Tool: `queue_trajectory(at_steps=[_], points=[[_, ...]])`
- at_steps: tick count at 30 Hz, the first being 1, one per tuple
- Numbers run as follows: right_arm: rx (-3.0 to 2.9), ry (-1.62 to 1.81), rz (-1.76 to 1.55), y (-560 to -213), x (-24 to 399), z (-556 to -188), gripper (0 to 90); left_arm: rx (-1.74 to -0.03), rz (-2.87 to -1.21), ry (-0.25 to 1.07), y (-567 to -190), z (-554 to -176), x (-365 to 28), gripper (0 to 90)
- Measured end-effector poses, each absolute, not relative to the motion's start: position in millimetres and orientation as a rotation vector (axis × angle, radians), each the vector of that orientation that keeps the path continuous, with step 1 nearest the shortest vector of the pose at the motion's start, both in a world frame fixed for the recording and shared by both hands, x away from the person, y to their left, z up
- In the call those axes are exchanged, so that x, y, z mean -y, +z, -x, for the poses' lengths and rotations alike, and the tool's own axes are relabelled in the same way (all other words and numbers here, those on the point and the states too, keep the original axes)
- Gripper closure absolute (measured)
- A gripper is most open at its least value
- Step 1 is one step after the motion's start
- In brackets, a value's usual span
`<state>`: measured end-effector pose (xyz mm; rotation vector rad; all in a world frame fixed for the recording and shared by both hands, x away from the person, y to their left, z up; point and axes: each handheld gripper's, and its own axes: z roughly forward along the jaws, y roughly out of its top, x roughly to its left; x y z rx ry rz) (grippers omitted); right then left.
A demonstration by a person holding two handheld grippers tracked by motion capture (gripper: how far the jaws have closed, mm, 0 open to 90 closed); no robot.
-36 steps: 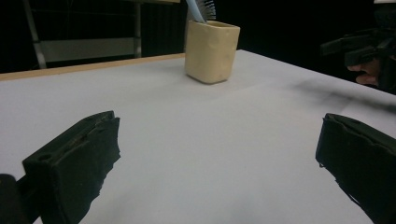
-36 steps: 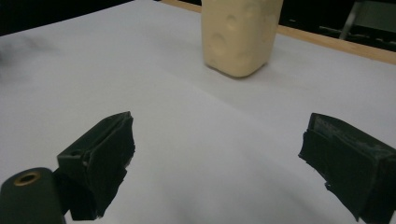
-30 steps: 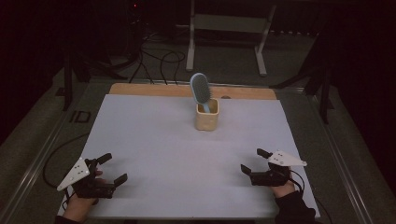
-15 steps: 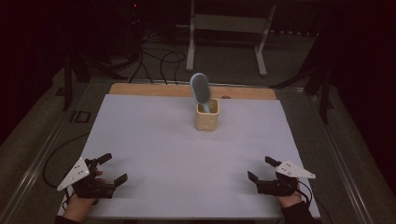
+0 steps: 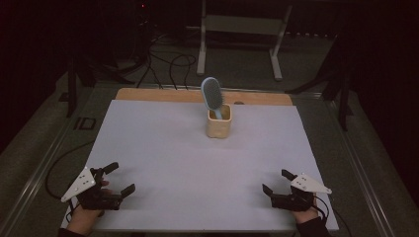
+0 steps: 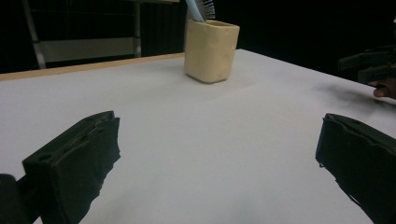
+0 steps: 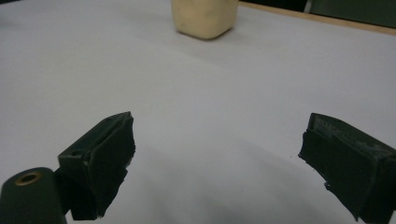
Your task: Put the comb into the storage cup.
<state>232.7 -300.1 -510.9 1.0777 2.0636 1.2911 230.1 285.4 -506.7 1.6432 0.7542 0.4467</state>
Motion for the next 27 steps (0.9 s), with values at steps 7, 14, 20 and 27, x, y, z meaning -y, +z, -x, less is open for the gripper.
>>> queue_trajectory(at_steps=[7, 14, 20, 27], points=[[-2.068, 1.291, -1.065, -510.9, 298.3, -233.8, 9.1, -0.756, -1.645, 0.449, -506.6, -229.9, -284.8, 0.0], [-2.072, 1.296, -1.057, -510.0, 297.8, -232.8, 9.0, -0.754, -1.646, 0.452, -506.6, -229.8, -285.2, 0.0], [-2.062, 1.316, -1.057, -508.4, 298.8, -231.5, 9.1, -0.752, -1.651, 0.456, -506.2, -229.0, -284.0, 0.0], [-2.067, 1.320, -1.054, -508.3, 298.1, -231.3, 9.0, -0.754, -1.647, 0.456, -506.1, -229.0, -284.6, 0.0]])
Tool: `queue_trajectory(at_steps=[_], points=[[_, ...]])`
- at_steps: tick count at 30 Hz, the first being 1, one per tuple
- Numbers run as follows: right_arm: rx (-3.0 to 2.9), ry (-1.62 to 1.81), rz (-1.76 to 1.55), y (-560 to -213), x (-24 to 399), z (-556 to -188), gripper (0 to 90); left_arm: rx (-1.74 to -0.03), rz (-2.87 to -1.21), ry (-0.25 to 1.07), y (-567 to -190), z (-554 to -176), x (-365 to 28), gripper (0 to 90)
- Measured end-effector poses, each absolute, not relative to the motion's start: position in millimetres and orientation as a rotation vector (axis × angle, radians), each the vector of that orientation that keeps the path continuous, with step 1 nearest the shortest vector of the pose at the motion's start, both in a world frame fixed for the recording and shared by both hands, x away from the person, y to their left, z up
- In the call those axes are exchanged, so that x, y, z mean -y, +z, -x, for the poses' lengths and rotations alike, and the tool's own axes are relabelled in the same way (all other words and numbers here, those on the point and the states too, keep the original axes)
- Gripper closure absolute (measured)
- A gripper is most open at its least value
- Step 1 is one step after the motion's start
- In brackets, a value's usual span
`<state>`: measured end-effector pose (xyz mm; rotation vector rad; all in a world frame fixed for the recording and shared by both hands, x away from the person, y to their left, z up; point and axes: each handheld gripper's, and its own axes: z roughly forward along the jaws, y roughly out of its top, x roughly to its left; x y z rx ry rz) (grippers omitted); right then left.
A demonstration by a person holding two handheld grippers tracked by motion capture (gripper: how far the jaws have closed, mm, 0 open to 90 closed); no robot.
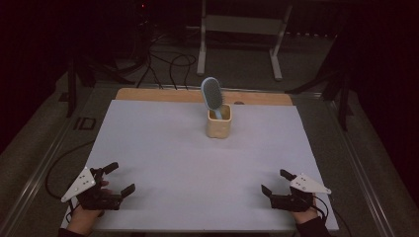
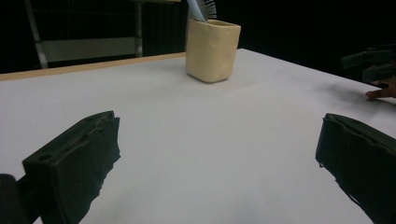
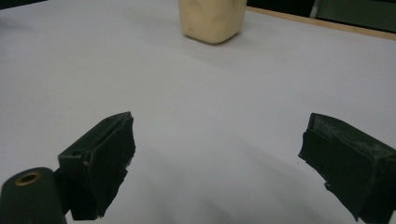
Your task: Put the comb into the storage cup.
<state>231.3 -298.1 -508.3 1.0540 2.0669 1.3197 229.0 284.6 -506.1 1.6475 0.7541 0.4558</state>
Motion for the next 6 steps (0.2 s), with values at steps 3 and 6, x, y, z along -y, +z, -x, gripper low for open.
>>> queue_trajectory(at_steps=[3, 6], points=[[-2.074, 1.320, -1.064, -508.7, 298.5, -231.7, 9.0, -0.757, -1.646, 0.456, -506.0, -229.3, -285.2, 0.0], [-2.076, 1.322, -1.062, -508.4, 298.2, -231.6, 9.0, -0.756, -1.645, 0.456, -505.8, -229.0, -284.9, 0.0]])
